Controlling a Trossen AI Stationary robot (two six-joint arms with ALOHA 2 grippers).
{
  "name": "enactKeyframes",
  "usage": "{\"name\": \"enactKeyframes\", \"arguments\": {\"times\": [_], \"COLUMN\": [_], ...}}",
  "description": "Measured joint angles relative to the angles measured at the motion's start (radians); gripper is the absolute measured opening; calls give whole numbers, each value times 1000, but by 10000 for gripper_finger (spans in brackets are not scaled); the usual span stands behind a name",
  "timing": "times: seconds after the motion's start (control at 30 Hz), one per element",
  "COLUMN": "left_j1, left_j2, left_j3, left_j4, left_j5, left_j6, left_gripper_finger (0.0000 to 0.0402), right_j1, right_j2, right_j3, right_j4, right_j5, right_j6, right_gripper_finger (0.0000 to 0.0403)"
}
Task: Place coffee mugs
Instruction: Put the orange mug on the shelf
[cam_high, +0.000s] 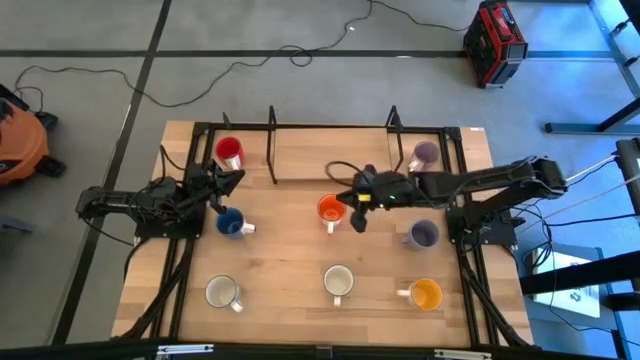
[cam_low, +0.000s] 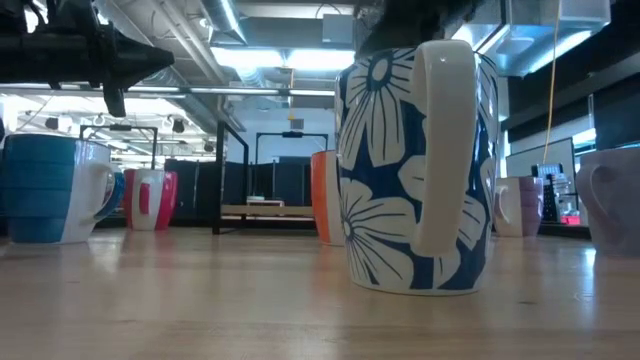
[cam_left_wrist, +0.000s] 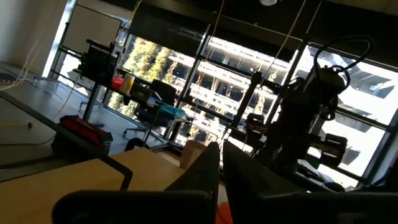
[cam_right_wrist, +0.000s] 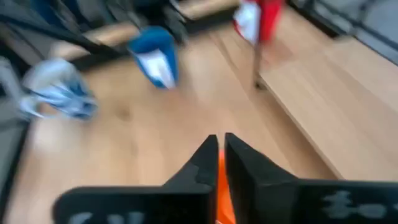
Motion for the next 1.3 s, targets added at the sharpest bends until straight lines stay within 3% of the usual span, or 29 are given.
{"name": "enactKeyframes", "arguments": {"times": [0.17, 0.3, 0.47, 0.97, 1.3], "left_j1": [0, 0, 0, 0, 0], "left_j2": [0, 0, 0, 1, 3], "left_j3": [0, 0, 0, 0, 1], "left_j4": [-6, -13, -19, -39, -52], "left_j5": [-14, -18, -16, -24, -33], "left_j6": [1, 1, 1, 2, 7], "left_gripper_finger": [15, 15, 15, 15, 15], "right_j1": [-59, -116, -149, -145, -143], "right_j2": [144, 253, 344, 439, 506], "right_j3": [219, 369, 460, 459, 459], "right_j4": [-329, -563, -704, -690, -681], "right_j5": [34, -17, -90, -156, -179], "right_j6": [83, 231, 356, 494, 494], "right_gripper_finger": [119, 182, 224, 228, 168]}}
